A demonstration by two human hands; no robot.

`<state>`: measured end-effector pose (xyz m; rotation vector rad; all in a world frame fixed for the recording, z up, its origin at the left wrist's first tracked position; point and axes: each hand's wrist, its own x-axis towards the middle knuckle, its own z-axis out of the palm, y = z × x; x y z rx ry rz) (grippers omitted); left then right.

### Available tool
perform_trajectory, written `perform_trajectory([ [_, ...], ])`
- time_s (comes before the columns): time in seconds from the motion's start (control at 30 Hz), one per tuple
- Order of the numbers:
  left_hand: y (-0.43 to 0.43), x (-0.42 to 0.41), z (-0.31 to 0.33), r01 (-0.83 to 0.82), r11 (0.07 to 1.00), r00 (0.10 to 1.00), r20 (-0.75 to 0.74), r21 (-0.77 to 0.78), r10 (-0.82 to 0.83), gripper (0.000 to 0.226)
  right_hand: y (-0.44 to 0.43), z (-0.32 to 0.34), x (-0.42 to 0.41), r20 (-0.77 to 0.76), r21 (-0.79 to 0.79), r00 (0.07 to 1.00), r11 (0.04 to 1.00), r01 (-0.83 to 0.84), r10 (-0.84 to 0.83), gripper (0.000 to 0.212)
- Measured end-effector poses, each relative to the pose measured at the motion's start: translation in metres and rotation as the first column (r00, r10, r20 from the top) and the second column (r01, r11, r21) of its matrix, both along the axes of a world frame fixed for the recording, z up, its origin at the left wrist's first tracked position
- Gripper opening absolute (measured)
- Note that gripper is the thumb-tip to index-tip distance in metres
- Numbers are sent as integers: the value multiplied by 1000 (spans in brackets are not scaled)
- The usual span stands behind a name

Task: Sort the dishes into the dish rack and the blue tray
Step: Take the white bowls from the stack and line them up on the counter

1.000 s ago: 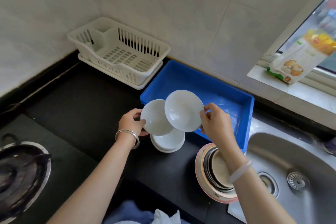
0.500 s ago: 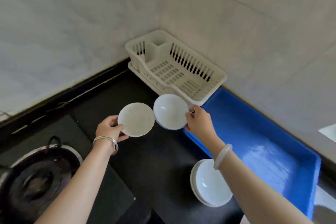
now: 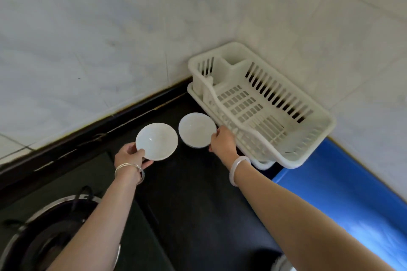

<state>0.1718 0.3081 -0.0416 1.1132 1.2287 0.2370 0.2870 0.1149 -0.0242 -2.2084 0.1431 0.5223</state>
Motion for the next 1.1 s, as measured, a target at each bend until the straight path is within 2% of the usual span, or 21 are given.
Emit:
perform_trajectory([
  [0.27,11,10,-9,-47,999,999,-6,-16,47,30,27,-18,20,-51,3,998,1000,27,-27,16],
  [0.4,11,10,-10,-69,997,997,24,-31,70,29,30,-24,20,-48,12,999,1000,21,-20,10],
  [0.47,8,9,-10,-84,995,995,46,-44,87,31,29,-25,19,-97,66,995,997,44,-38,11],
  [0.53,5,6,-10,-106,992,992,65,-69,110,36,27,-23,18,-209,148,976,985,93,-61,15],
  [0.67,-8,-4,-15,-151,961,982,79,-233,174,38,20,-22,15,-335,261,941,955,142,-48,40],
  [0.8,-22,-7,-18,-150,896,952,182,-419,244,33,17,-24,9,-410,443,905,842,308,-115,50],
  [0.87,-23,-3,-18,-188,877,932,200,-442,301,29,19,-23,8,-423,487,897,803,344,-128,50],
  [0.97,-21,3,-18,-235,870,916,199,-433,347,23,28,-21,12,-409,501,902,793,346,-135,49],
  [1.1,-12,15,-16,-274,865,906,189,-421,379,32,46,-19,24,-387,515,914,793,325,-123,49],
])
